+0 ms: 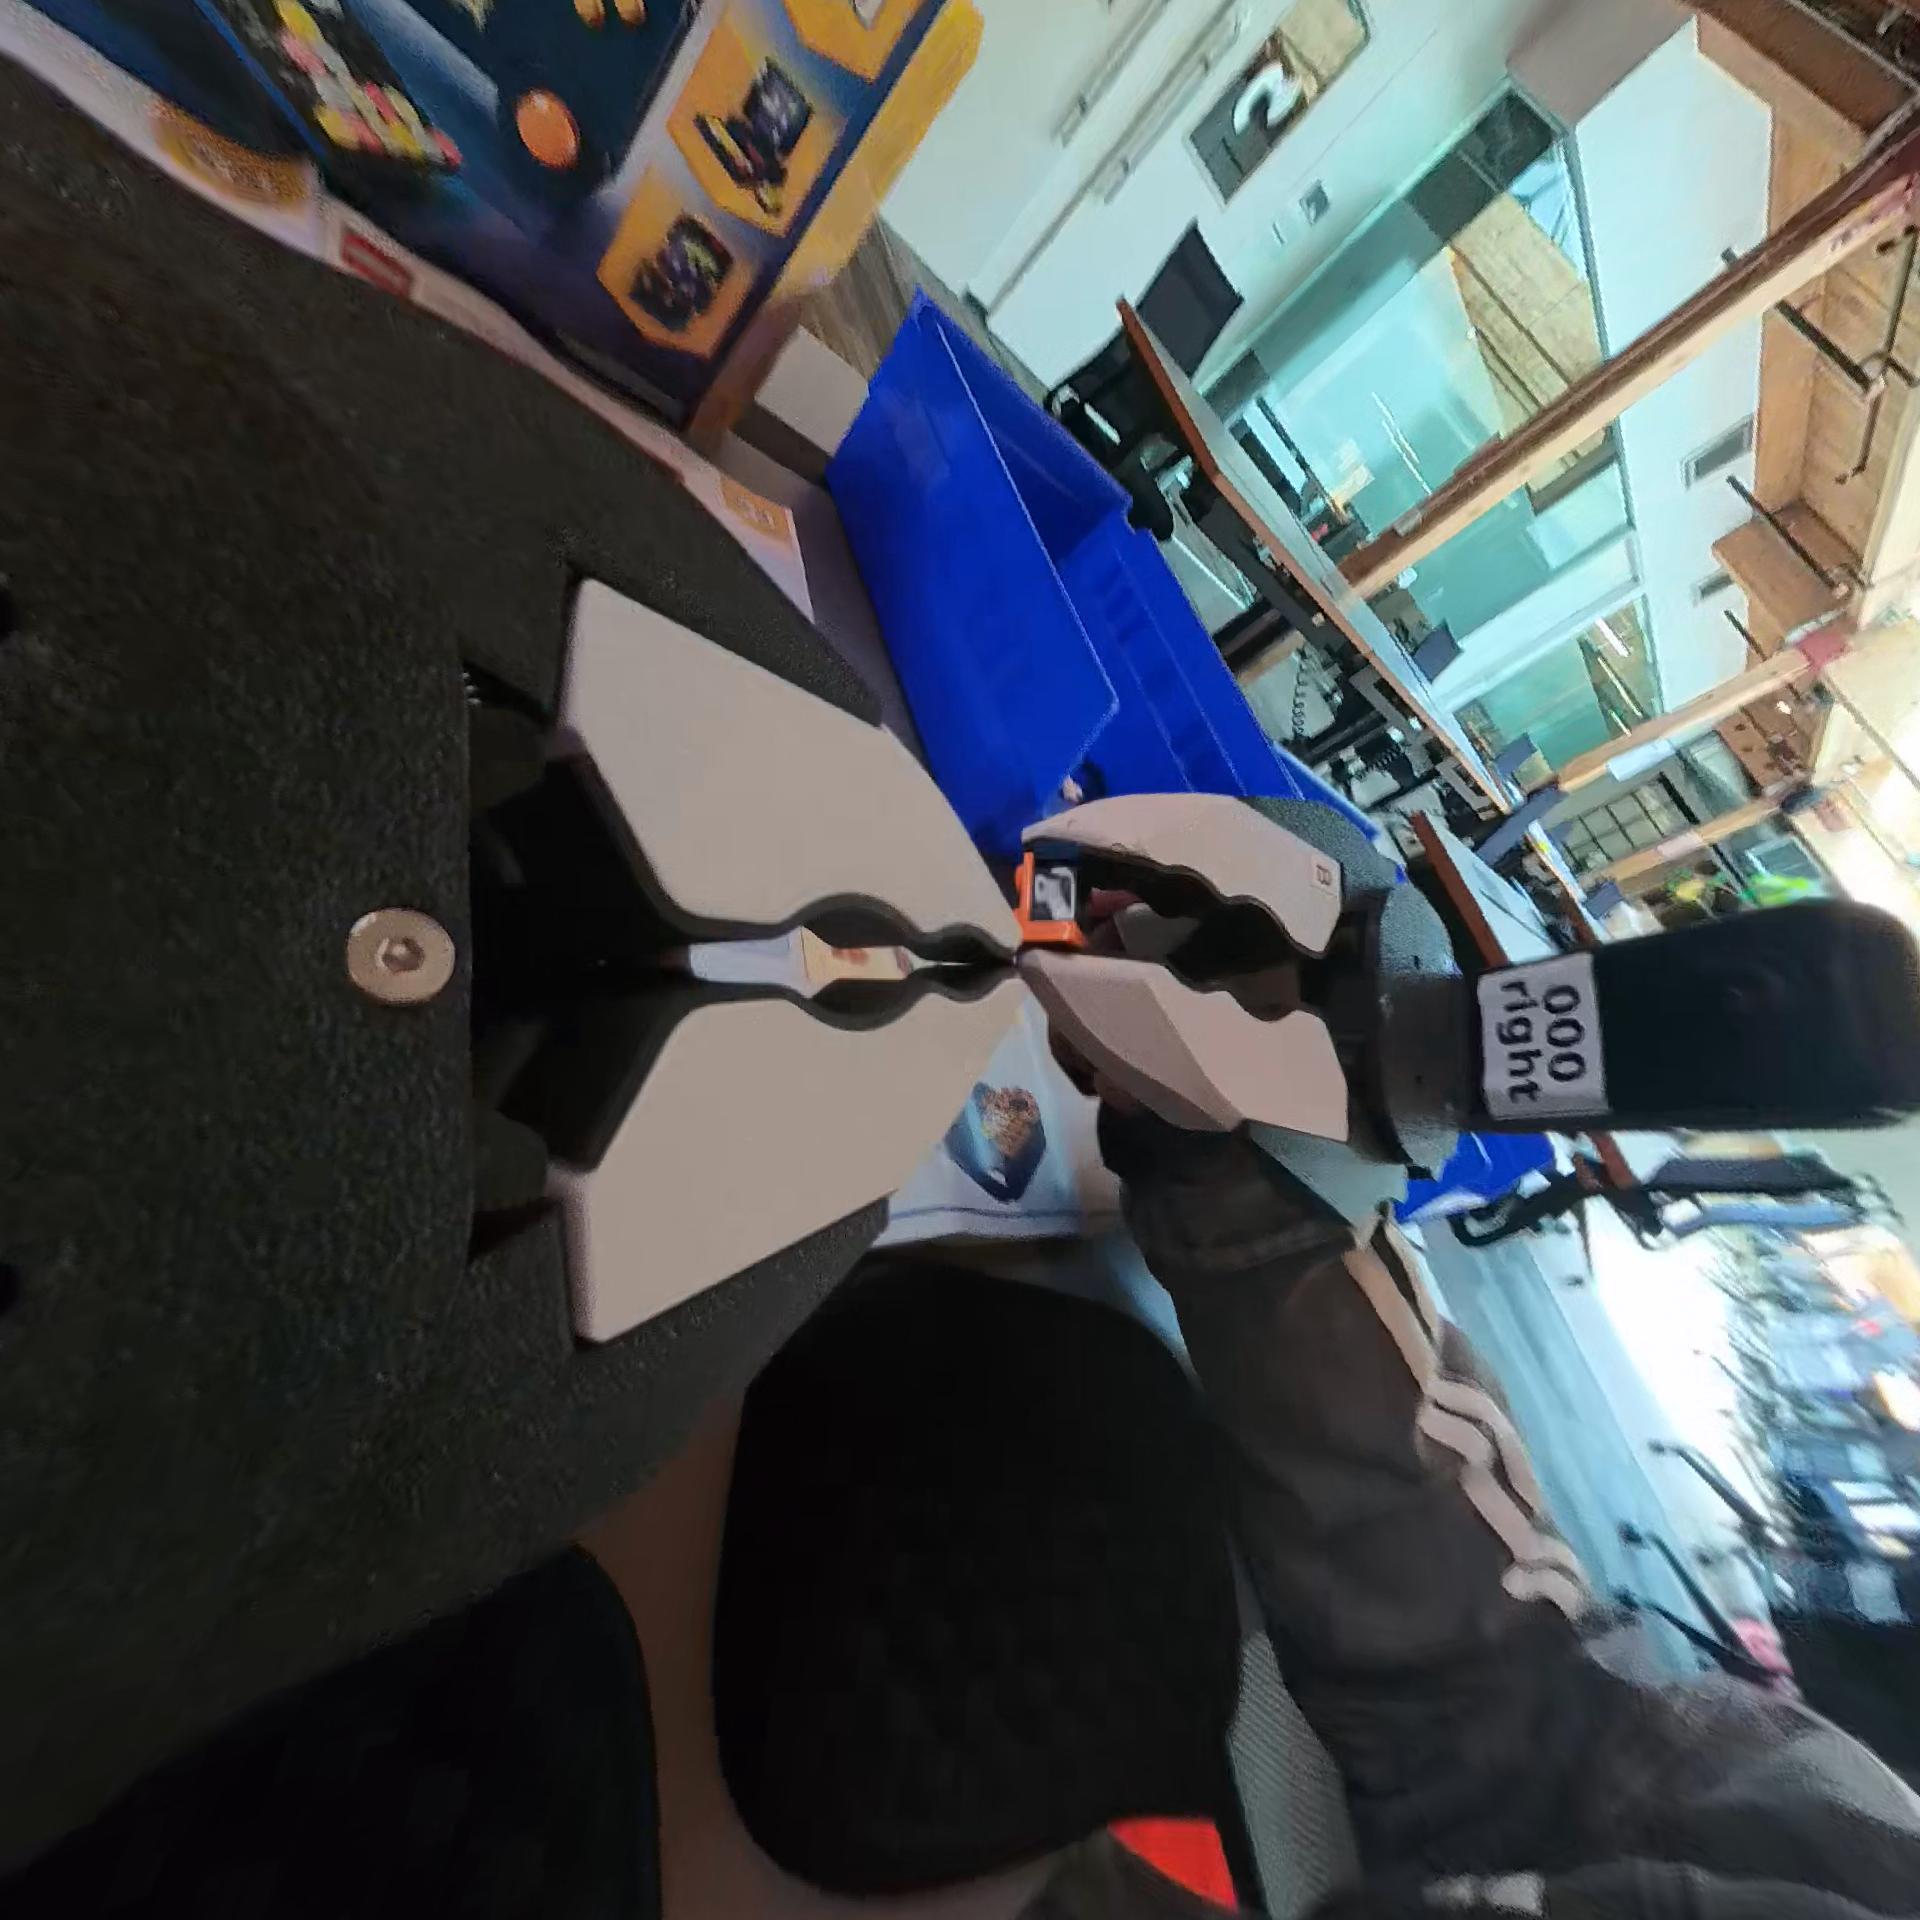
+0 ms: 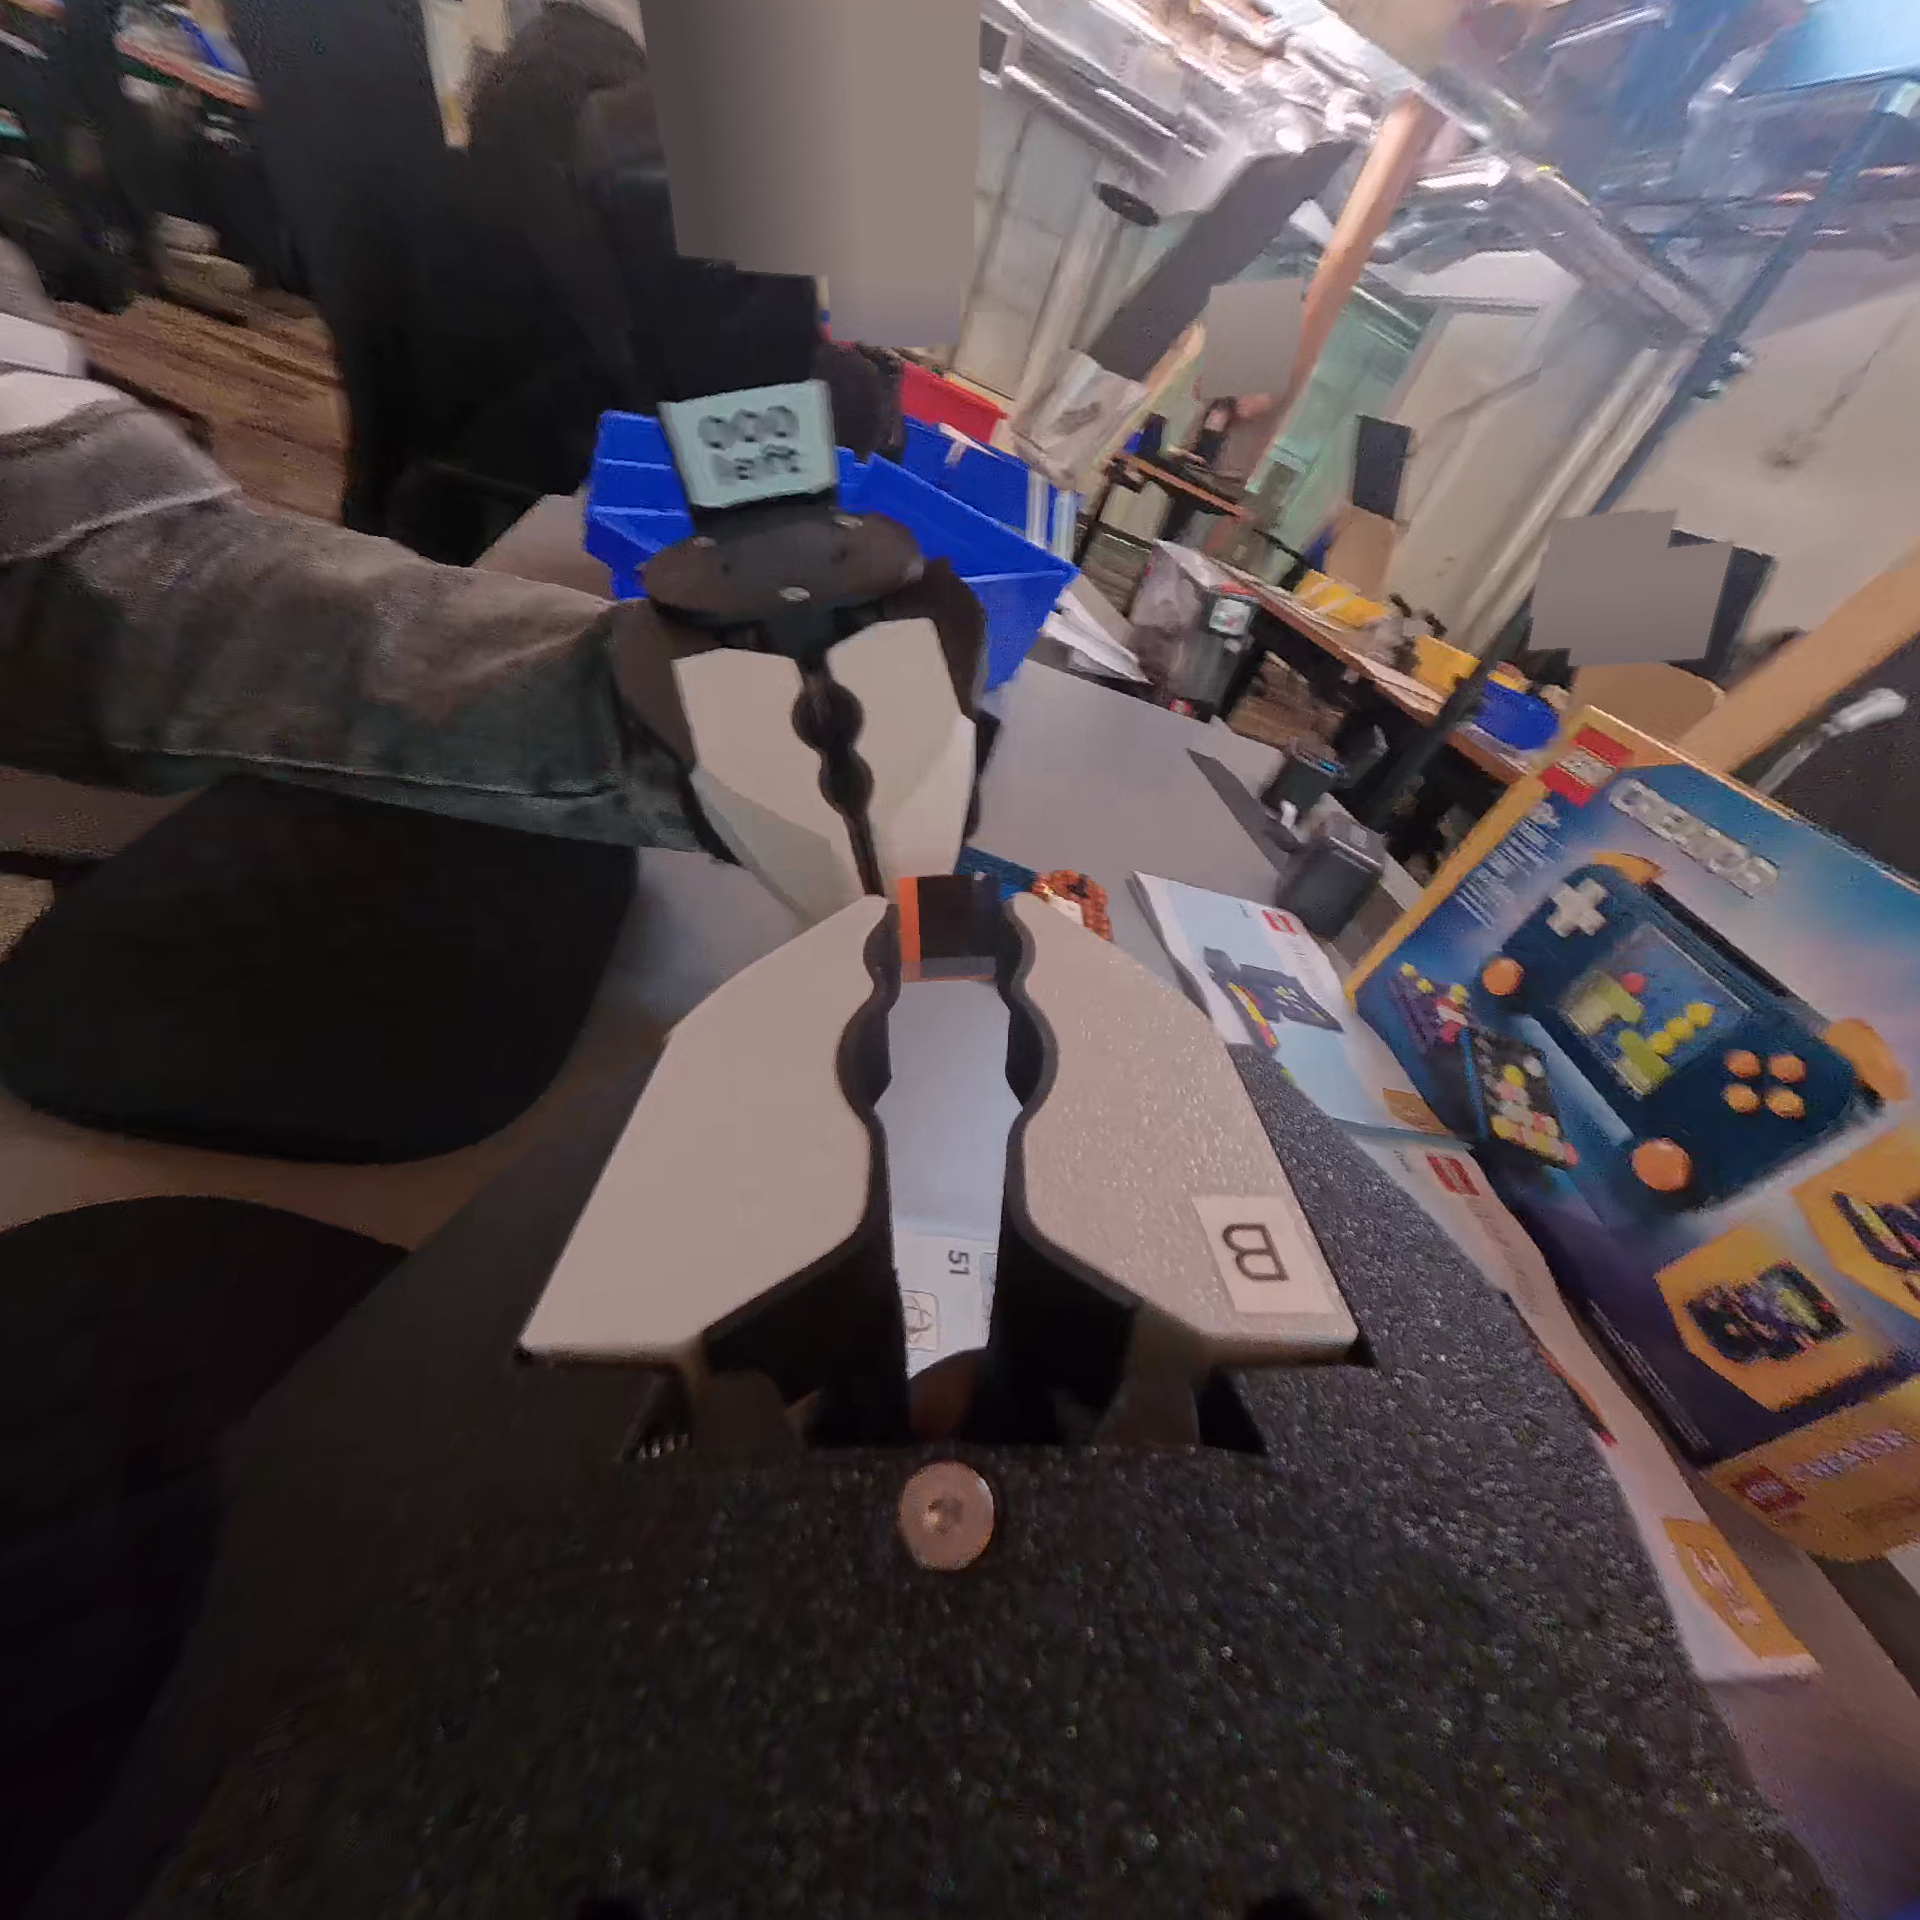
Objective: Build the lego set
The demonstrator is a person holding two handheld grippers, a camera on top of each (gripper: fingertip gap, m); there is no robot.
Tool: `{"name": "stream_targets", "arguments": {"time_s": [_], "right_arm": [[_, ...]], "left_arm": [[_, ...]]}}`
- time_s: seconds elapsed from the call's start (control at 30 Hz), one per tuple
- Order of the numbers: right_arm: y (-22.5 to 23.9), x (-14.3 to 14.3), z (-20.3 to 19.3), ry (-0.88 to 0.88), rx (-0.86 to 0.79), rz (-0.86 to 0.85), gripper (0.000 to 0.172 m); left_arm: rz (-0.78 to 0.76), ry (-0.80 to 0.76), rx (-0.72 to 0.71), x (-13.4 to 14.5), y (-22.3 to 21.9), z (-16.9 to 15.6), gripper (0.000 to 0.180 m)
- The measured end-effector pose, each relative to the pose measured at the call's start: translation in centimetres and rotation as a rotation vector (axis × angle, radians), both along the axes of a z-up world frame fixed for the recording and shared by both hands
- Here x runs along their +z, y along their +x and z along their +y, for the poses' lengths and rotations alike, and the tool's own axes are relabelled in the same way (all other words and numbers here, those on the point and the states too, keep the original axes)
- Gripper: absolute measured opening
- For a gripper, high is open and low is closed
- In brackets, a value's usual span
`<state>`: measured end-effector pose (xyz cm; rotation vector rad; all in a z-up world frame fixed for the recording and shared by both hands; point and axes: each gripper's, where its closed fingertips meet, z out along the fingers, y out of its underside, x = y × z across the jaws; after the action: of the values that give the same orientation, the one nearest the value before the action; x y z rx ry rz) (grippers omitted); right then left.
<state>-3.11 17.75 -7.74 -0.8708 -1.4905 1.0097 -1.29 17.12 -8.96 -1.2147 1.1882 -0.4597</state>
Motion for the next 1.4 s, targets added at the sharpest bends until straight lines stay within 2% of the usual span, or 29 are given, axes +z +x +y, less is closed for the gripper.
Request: {"name": "stream_targets", "arguments": {"time_s": [0.03,0.07,0.13,0.2,0.27,0.3,0.37,0.43,0.5,0.57,0.63,0.73,0.8,0.93,1.4], "right_arm": [[0.2,0.1,-0.7,0.007,0.047,0.006,0.017],[0.3,0.2,-1.1,0.022,0.071,0.012,0.017],[0.1,0.2,-0.3,0.101,-0.018,0.006,0.017],[0.2,0.4,0.1,0.191,-0.067,0.020,0.017],[0.5,0.9,0.3,0.294,-0.107,0.067,0.017],[0.5,1.2,0.3,0.341,-0.132,0.093,0.017],[0.5,1.5,0.2,0.410,-0.172,0.120,0.017],[0.4,1.8,0.3,0.490,-0.225,0.135,0.017],[0.2,1.9,0.2,0.552,-0.263,0.144,0.017],[0.1,1.9,0.3,0.591,-0.297,0.150,0.017],[0.1,1.9,0.2,0.615,-0.310,0.156,0.017],[0.1,2.0,0.0,0.617,-0.292,0.174,0.017],[0.2,2.4,-0.5,0.605,-0.272,0.215,0.025],[0.1,2.0,-1.3,0.573,-0.198,0.206,0.018],[-0.1,0.4,-1.8,0.489,-0.122,0.094,0.017]], "left_arm": [[-0.003,-0.008,-0.037,-0.1,0.4,-0.3,0.000],[-0.012,0.006,0.002,0.1,0.3,0.0,0.000],[-0.030,0.020,0.054,0.4,-0.2,0.9,0.003],[-0.115,-0.016,0.107,1.3,-1.3,1.7,0.011],[-0.244,-0.158,0.090,2.1,-1.9,1.9,0.020],[-0.283,-0.259,0.045,2.1,-1.7,1.6,0.031],[-0.359,-0.424,-0.030,2.4,-0.9,1.1,0.037],[-0.412,-0.538,-0.073,2.5,-0.2,0.8,0.034],[-0.450,-0.601,-0.067,2.3,-0.1,1.2,0.022],[-0.484,-0.645,-0.111,2.5,0.0,0.9,0.012],[-0.493,-0.653,-0.114,2.6,-0.1,0.8,0.011],[-0.493,-0.673,-0.124,2.5,-0.2,0.7,0.011],[-0.501,-0.712,-0.156,2.5,-0.1,0.4,0.011],[-0.494,-0.774,-0.201,2.3,-0.2,-0.1,0.011],[-0.451,-0.931,-0.246,0.9,0.0,-0.8,0.010]]}}
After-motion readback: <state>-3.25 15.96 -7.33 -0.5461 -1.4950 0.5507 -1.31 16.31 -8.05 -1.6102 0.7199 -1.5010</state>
